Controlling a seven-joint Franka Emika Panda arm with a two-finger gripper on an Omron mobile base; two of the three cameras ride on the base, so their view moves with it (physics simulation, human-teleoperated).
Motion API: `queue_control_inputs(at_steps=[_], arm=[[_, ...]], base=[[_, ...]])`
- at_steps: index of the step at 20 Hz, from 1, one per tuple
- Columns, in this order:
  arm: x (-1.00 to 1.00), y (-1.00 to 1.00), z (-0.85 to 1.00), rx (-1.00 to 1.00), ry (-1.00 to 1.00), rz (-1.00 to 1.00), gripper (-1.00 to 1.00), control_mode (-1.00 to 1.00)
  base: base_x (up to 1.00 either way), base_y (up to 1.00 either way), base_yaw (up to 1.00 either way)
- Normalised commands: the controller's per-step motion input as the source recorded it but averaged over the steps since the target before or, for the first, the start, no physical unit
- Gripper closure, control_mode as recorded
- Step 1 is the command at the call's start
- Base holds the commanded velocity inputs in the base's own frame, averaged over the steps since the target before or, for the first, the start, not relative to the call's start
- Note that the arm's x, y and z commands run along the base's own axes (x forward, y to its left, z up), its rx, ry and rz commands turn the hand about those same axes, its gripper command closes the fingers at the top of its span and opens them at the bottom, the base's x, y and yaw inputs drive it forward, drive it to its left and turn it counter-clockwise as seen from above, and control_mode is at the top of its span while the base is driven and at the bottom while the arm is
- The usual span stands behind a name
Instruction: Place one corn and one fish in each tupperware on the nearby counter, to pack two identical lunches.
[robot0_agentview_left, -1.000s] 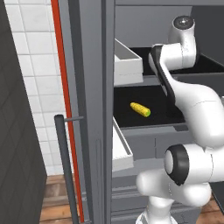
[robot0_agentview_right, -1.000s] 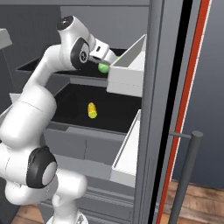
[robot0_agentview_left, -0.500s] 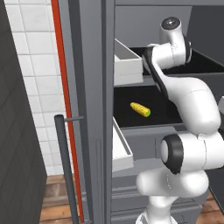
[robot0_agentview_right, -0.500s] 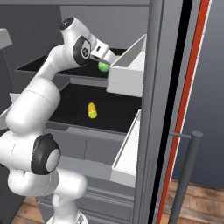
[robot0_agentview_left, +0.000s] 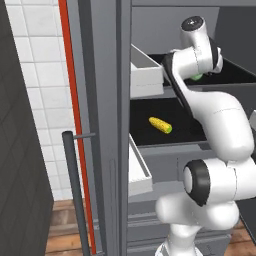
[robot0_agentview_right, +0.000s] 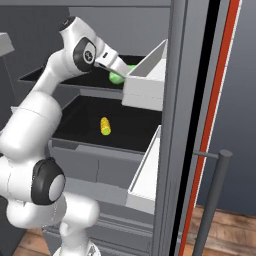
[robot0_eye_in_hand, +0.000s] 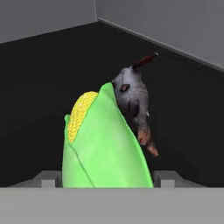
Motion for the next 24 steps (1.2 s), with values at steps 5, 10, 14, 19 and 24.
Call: queue_control_inputs(at_steps=[5,10,14,19,24], arm=[[-0.77,0.05,-0.18,0.0,-0.02,0.0,1.0,-1.0],[-0.97,0.39,-0.54,0.0,-0.06,0.17,1.0,-1.0],[-1.0,0.13,-0.23,0.0,-0.02,0.29,1.0,-1.0],[-1.0,0.0,-0.12,0.0,0.0,0.32,1.0,-1.0],[-1.0,0.13,-0.16,0.0,0.01,0.32,1.0,-1.0]], base=[[0.0,0.0,0.0],[0.0,0.0,0.0],[0.0,0.0,0.0],[0.0,0.0,0.0],[0.0,0.0,0.0]])
